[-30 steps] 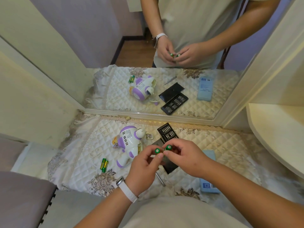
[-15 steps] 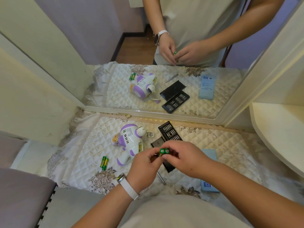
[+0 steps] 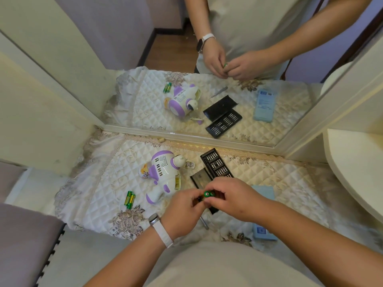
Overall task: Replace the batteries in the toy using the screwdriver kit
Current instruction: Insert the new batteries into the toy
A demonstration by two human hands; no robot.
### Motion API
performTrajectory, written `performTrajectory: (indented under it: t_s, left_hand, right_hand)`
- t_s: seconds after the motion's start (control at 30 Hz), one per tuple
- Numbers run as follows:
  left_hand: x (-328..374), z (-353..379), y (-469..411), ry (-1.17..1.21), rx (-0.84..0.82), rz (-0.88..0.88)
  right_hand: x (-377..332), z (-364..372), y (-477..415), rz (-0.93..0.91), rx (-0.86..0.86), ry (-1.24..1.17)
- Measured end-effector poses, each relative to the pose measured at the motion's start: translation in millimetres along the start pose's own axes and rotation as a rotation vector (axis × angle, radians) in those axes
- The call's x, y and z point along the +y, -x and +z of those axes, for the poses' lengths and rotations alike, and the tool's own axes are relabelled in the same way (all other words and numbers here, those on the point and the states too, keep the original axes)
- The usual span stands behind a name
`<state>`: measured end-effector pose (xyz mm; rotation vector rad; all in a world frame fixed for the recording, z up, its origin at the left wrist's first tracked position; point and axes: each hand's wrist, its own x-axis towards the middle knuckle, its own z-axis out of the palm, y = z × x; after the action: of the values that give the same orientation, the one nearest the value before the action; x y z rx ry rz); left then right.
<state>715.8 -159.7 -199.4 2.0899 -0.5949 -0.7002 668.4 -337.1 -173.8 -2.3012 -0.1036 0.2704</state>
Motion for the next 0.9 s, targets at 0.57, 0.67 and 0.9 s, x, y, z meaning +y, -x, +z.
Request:
performTrajectory:
  t_s: [0.57, 0.67, 0.9]
  left_hand:
    - [-55, -39, -25, 0.138, 0.586, -0.454]
    - [-63, -38, -35, 0.132, 0.546, -0.508]
    - [-57, -40, -50, 0.294, 0.444, -0.526]
  right_hand:
    - [2, 7, -17, 0.199, 0.094, -0.135]
    - [3, 8, -15, 0.205, 0.113, -0.148]
    - [6, 10, -13, 0.242, 0.132, -0.176]
